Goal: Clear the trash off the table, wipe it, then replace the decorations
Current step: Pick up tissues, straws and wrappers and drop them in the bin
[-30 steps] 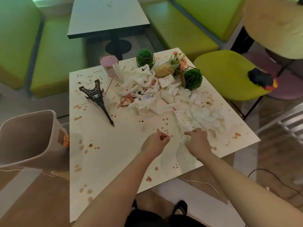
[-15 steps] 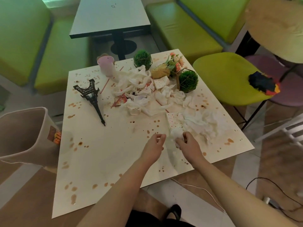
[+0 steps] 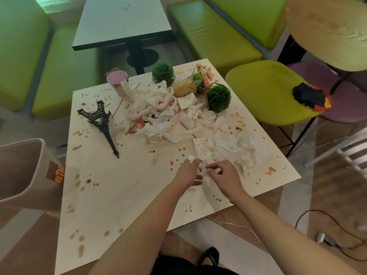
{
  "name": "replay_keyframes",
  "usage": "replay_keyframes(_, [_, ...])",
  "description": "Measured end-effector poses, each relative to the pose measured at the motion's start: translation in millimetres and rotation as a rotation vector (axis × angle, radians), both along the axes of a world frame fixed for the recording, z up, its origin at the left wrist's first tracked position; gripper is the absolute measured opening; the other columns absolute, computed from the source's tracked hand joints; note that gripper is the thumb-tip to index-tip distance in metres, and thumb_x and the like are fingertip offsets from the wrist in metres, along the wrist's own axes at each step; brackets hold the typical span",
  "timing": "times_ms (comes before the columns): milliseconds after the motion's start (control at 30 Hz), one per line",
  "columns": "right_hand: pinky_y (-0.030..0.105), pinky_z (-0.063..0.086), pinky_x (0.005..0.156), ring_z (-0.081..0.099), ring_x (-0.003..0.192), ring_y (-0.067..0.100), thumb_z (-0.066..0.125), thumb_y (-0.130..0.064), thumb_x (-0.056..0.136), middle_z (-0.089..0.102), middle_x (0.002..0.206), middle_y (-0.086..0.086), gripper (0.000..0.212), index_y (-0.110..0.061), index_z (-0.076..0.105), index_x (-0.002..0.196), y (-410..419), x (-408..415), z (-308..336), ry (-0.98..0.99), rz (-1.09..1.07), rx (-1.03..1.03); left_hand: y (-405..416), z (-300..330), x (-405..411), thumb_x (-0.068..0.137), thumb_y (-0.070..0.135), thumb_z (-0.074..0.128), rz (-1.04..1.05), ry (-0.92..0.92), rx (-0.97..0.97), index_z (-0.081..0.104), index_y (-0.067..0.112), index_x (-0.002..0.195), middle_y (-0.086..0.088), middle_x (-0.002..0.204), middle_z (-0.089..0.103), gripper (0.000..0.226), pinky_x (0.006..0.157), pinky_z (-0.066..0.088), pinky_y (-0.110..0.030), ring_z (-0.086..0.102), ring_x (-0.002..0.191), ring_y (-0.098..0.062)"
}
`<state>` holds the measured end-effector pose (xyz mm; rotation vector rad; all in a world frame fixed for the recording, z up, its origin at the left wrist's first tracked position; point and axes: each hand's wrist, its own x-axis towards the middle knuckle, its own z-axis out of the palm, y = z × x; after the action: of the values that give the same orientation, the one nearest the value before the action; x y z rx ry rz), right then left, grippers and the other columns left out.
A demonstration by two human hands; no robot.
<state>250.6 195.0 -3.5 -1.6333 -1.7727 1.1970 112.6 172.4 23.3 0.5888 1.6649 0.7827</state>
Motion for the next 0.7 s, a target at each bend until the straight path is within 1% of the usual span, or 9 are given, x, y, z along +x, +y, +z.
replay_keyframes(67, [0.023, 0.038, 0.085, 0.049, 0.110, 0.018, 0.061, -0.018, 0.091, 0.056, 0.113, -0.004, 0.018, -0.025, 0.069, 0.105, 6, 5, -5, -0.162, 0.021, 0.091, 2, -4, -4, 0.104, 0.023, 0.035, 0.022, 0.037, -0.041, 0.044, 0.014, 0.127, -0.007, 0.091, 0.053, 0.026, 0.056, 0.049, -0.024, 0.050, 0.064, -0.015])
replay_keyframes(133, [0.027, 0.034, 0.091, 0.043, 0.117, 0.024, 0.056, -0.013, 0.091, 0.052, 0.129, -0.004, 0.036, -0.026, 0.061, 0.123, 11, 10, -10, -0.364, 0.134, 0.166, 1, -11, -7, 0.102, 0.014, 0.027, 0.016, 0.091, -0.065, 0.038, 0.018, 0.128, -0.006, 0.082, 0.046, 0.029, 0.051, 0.038, -0.025, 0.039, 0.059, -0.015])
replay_keyframes(200, [0.031, 0.036, 0.096, 0.040, 0.121, 0.027, 0.052, -0.013, 0.092, 0.045, 0.141, -0.006, 0.052, -0.032, 0.047, 0.140, 13, 12, -18, -0.514, 0.266, 0.177, -1, -15, -8, 0.100, 0.011, 0.025, -0.003, 0.126, -0.079, 0.037, 0.020, 0.127, -0.005, 0.079, 0.042, 0.031, 0.047, 0.032, -0.024, 0.034, 0.056, -0.014])
replay_keyframes(267, [0.033, 0.040, 0.097, 0.038, 0.124, 0.028, 0.051, -0.014, 0.094, 0.044, 0.142, -0.005, 0.058, -0.036, 0.038, 0.146, 11, 12, -24, -0.572, 0.326, 0.174, -2, -19, -9, 0.099, 0.013, 0.028, -0.025, 0.145, -0.098, 0.040, 0.017, 0.125, -0.003, 0.080, 0.043, 0.029, 0.047, 0.031, -0.023, 0.035, 0.057, -0.014])
replay_keyframes(400, [0.035, 0.048, 0.089, 0.034, 0.121, 0.027, 0.055, -0.016, 0.092, 0.044, 0.130, 0.000, 0.061, -0.036, 0.039, 0.146, 9, 7, -31, -0.575, 0.326, 0.127, -6, -21, -15, 0.100, 0.027, 0.040, -0.017, 0.127, -0.132, 0.036, 0.014, 0.126, -0.001, 0.083, 0.042, 0.030, 0.050, 0.031, -0.025, 0.035, 0.061, -0.013])
replay_keyframes(500, [0.038, 0.050, 0.081, 0.034, 0.118, 0.025, 0.053, -0.015, 0.093, 0.042, 0.122, 0.003, 0.040, -0.028, 0.059, 0.131, 8, 6, -34, -0.545, 0.308, 0.096, -8, -19, -21, 0.100, 0.039, 0.043, -0.003, 0.116, -0.129, 0.034, 0.015, 0.125, -0.003, 0.090, 0.045, 0.035, 0.053, 0.031, -0.026, 0.040, 0.064, -0.014])
replay_keyframes(600, [0.036, 0.047, 0.078, 0.040, 0.114, 0.025, 0.054, -0.011, 0.092, 0.048, 0.118, 0.005, 0.029, -0.019, 0.067, 0.116, 9, 4, -34, -0.476, 0.259, 0.093, -8, -17, -27, 0.100, 0.049, 0.035, 0.021, 0.129, -0.116, 0.039, 0.011, 0.134, -0.010, 0.120, 0.052, 0.051, 0.060, 0.036, -0.029, 0.056, 0.091, -0.024])
replay_keyframes(667, [0.032, 0.043, 0.072, 0.051, 0.106, 0.026, 0.057, -0.012, 0.090, 0.058, 0.109, 0.006, 0.023, -0.017, 0.067, 0.109, 11, -1, -29, -0.363, 0.216, 0.085, -9, -11, -31, 0.102, 0.044, 0.030, 0.071, 0.094, -0.100, 0.045, 0.011, 0.130, -0.008, 0.124, 0.053, 0.046, 0.070, 0.036, -0.031, 0.057, 0.109, -0.026])
replay_keyframes(700, [0.030, 0.042, 0.068, 0.056, 0.098, 0.024, 0.059, -0.013, 0.090, 0.061, 0.104, 0.005, 0.019, -0.017, 0.066, 0.107, 11, -6, -24, -0.285, 0.185, 0.055, -10, -10, -34, 0.102, 0.039, 0.030, 0.109, 0.066, -0.096, 0.049, 0.012, 0.124, -0.010, 0.127, 0.054, 0.039, 0.072, 0.035, -0.031, 0.057, 0.110, -0.025])
